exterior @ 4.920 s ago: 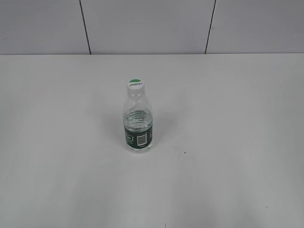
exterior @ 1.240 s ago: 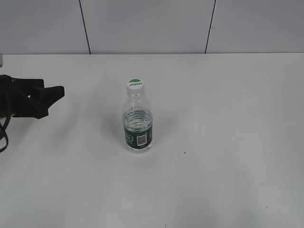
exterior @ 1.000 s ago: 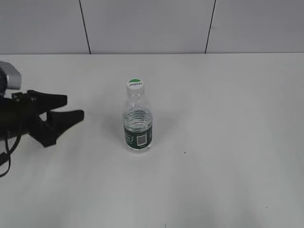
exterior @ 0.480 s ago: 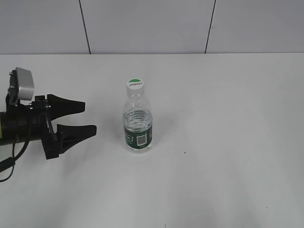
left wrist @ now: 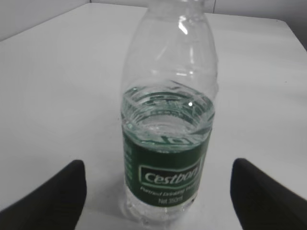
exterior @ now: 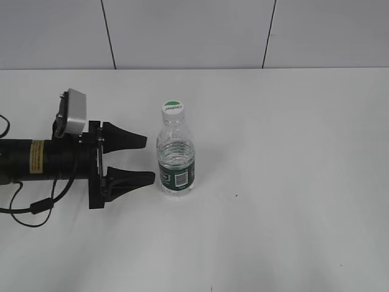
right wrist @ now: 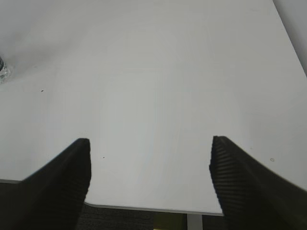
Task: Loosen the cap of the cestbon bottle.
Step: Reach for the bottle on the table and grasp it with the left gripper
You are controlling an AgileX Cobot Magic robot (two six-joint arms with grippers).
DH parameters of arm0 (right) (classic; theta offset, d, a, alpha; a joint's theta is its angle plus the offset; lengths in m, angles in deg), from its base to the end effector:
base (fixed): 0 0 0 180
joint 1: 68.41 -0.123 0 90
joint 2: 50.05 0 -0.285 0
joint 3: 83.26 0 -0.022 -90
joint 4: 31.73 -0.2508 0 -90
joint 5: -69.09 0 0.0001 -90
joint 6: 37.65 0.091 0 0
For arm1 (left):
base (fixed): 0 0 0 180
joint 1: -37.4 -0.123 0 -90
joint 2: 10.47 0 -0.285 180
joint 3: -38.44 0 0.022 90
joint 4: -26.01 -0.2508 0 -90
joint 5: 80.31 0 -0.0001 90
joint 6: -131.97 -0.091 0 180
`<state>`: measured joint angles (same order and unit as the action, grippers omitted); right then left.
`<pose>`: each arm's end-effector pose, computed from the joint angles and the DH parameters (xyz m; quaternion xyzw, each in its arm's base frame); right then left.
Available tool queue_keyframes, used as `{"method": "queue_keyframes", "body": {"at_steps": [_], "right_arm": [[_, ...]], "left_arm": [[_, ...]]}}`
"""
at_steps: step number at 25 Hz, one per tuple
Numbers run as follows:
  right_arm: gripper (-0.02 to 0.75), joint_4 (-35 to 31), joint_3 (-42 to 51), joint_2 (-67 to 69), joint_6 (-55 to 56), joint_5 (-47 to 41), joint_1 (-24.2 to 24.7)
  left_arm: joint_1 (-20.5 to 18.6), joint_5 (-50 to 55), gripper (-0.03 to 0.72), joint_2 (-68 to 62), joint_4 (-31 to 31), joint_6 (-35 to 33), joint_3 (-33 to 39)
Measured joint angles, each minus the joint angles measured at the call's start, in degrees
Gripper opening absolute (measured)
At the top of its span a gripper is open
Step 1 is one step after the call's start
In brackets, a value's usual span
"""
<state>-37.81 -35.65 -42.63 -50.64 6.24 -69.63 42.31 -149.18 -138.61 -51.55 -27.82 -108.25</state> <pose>-0.0098 0.0084 0.2793 -0.1094 0.8484 -0.0002 0.5179 0.2962 -0.1086 0.0910 0.4868 0.6340 -0.3771 0.4679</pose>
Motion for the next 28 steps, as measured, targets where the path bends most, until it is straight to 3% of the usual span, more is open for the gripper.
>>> {"method": "queue_keyframes", "body": {"at_steps": [18, 28], "right_arm": [[0.589, 0.0, 0.0, 0.0, 0.0, 0.03, 0.0], [0.589, 0.0, 0.0, 0.0, 0.0, 0.03, 0.0]], "left_arm": [[8.3, 3.36, 0.558, -4.97, 2.43, 3.49, -8.65], [10.23, 4.08, 0.536, -6.81, 6.39, 3.71, -9.94]]}}
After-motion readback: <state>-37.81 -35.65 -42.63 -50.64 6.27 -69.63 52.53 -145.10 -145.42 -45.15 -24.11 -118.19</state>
